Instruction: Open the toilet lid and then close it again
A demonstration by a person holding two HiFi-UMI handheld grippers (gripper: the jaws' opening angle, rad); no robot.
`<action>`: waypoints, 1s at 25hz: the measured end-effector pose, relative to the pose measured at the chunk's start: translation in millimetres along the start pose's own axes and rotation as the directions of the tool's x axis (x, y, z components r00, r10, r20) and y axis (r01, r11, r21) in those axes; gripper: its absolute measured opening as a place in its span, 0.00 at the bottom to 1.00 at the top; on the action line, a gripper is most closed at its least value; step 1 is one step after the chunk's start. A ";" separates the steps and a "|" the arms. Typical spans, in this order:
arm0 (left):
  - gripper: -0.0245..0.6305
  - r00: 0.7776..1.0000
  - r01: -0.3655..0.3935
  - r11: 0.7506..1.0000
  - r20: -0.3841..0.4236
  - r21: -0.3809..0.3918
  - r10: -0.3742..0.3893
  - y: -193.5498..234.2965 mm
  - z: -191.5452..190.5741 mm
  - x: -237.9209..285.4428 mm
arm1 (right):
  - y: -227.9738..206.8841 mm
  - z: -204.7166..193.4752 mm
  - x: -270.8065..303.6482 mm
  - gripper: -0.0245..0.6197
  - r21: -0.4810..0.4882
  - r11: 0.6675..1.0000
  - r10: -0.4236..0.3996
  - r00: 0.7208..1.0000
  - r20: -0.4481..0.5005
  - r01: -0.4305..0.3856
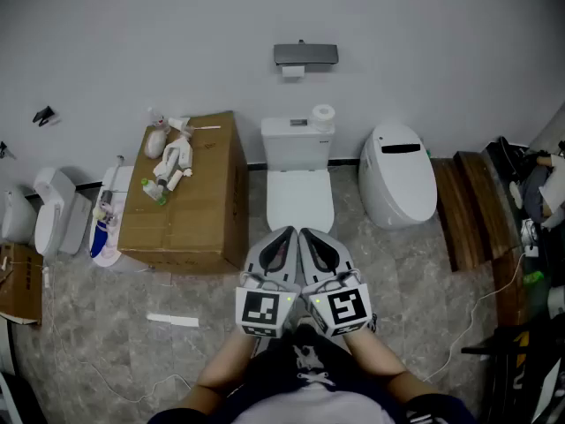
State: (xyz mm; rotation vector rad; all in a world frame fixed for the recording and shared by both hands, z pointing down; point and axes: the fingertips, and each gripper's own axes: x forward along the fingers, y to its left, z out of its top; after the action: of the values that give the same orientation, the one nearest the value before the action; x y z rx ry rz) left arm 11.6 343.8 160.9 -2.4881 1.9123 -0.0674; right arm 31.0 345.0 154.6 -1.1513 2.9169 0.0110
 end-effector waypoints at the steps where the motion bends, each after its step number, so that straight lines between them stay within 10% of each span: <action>1: 0.04 1.000 -0.001 1.000 0.002 0.002 0.001 -0.8 0.1 0.2 | -0.7 -0.6 -0.7 0.04 0.002 1.000 0.000 1.000 0.002 0.000; 25: 0.04 1.000 -0.022 1.000 -0.009 0.018 0.022 -27.7 -26.0 38.0 | -44.8 -31.4 -4.4 0.04 -0.033 0.998 0.052 0.999 -0.011 -0.052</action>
State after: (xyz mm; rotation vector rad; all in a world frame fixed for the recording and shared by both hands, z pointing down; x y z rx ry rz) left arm 47.2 314.9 188.8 -2.4593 1.9337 -0.0951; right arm 64.8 315.0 185.8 -1.0828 2.9655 0.0538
